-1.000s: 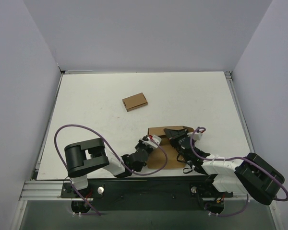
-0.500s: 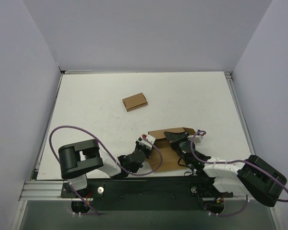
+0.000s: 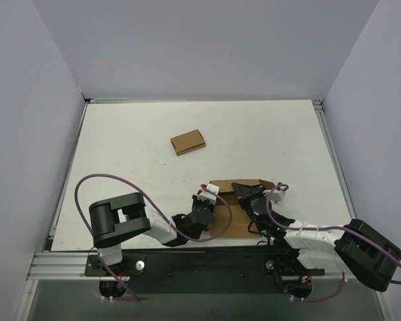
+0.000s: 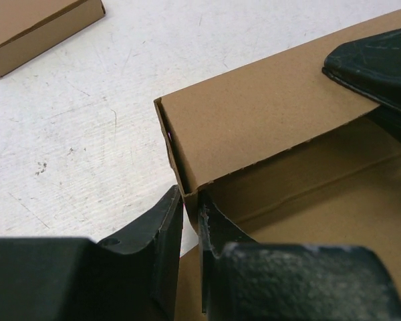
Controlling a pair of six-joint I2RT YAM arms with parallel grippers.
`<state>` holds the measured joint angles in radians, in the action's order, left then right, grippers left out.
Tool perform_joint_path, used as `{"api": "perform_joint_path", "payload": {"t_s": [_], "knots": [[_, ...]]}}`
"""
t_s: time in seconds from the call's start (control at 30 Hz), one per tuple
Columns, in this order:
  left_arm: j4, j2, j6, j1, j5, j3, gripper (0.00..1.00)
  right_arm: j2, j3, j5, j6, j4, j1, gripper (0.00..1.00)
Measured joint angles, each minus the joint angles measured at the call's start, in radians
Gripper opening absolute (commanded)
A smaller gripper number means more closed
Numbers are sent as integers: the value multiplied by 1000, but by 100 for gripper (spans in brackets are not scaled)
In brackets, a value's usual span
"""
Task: Fold the paper box
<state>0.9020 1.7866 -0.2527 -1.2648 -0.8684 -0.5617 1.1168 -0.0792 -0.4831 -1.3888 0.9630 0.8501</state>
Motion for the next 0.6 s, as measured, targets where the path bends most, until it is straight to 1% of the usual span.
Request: {"api": "perform_joint_path", "payload": {"t_s": [0.07, 0.17, 0.2, 0.27, 0.3, 0.37, 0.4, 0.5, 0.6], "knots": [[-19, 7, -2, -4, -26, -15, 8, -2, -3, -11, -2, -10, 7, 2], [-33, 15, 2, -7, -52, -29, 4, -8, -15, -26, 0, -33, 17, 13], [-37, 15, 3, -8, -55, -30, 4, -14, -16, -27, 3, -41, 19, 23], [-44, 15, 6, -8, -64, -31, 2, -29, -16, -23, 14, -63, 24, 32], [-49, 15, 6, -5, -65, -32, 2, -45, -16, -15, 30, -92, 29, 42], [-66, 7, 5, 2, -63, -32, 1, -84, -16, -5, 51, -140, 35, 50], [-86, -5, -1, 9, -51, -32, 1, -116, -16, 3, 67, -167, 35, 54], [-183, -62, -33, 53, 17, -29, 0, -248, -17, 22, 123, -243, 36, 62], [-282, -131, -71, 118, 110, -21, 1, -396, -29, 36, 190, -348, 36, 66]]}}
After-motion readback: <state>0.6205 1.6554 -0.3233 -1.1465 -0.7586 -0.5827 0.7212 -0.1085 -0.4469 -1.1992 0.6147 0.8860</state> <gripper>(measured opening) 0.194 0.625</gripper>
